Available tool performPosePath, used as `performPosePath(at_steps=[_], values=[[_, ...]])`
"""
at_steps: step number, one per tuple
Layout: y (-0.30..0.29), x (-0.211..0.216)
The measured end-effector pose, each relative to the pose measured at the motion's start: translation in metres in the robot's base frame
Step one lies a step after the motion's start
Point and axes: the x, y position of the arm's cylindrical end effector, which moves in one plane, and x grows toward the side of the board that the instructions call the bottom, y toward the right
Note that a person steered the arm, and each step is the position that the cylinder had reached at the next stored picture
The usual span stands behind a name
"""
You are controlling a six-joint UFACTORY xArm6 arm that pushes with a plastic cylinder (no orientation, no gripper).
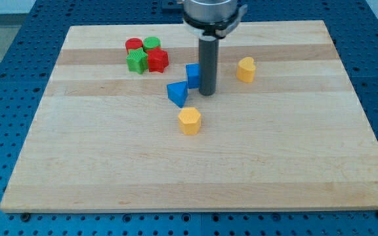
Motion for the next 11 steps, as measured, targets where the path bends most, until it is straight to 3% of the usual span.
performPosePath(at_steps=[1,3,4,6,9,11], values=[[-0.038,-0.013],[-0.05,-0.078],[-0.05,-0.083],[-0.044,0.001],[-0.016,-0.065],[0.016,-0.075]])
